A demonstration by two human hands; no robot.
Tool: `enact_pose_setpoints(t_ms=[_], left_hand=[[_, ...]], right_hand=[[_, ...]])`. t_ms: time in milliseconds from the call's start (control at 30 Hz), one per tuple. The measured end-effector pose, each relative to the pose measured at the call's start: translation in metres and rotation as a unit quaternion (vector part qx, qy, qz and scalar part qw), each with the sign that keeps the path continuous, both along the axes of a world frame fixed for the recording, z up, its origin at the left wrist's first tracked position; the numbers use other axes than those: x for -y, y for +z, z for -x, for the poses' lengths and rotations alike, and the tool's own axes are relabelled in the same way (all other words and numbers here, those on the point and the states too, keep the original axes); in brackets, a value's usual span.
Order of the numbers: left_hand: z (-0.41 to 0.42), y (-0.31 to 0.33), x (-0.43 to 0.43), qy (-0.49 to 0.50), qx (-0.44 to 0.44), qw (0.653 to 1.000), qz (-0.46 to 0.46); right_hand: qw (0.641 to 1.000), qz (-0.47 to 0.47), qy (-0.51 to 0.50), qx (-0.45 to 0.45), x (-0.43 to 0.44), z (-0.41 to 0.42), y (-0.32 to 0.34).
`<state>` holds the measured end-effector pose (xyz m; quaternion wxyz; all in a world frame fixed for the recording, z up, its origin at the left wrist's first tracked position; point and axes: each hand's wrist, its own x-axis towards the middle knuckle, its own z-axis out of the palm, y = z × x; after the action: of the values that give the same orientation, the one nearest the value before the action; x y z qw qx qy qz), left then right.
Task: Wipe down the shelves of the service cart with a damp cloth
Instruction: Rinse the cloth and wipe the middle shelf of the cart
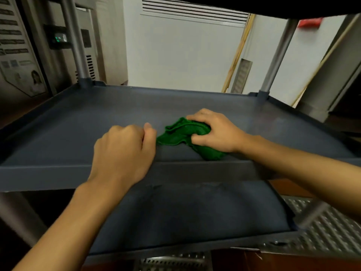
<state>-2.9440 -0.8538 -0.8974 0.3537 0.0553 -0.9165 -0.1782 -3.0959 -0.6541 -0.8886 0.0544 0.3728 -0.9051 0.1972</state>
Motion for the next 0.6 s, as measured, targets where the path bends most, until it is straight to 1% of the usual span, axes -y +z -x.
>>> enact_pose_setpoints(t_ms=[133,267,433,567,600], left_hand=[[0.007,-0.011,-0.025,-0.019,0.001,0.999,0.033],[0.012,-0.012,-0.025,-0.013,0.008,0.999,0.05],[0.011,-0.013,-0.025,-0.004,0.065,0.995,0.075],[0.019,-0.021,-0.021,0.026,0.073,0.994,0.081],[0.024,-0.027,-0.017,0.029,0.056,0.994,0.086]], right_hand=[[0.997,-0.001,-0.082,0.006,-0.065,0.016,0.002],[0.985,-0.018,-0.174,-0.011,-0.131,0.035,0.002],[0.952,-0.039,-0.302,-0.03,-0.203,0.061,0.003],[0.93,-0.059,-0.362,-0.038,-0.234,0.085,0.004],[0.925,-0.06,-0.373,-0.041,-0.237,0.092,0.004]])
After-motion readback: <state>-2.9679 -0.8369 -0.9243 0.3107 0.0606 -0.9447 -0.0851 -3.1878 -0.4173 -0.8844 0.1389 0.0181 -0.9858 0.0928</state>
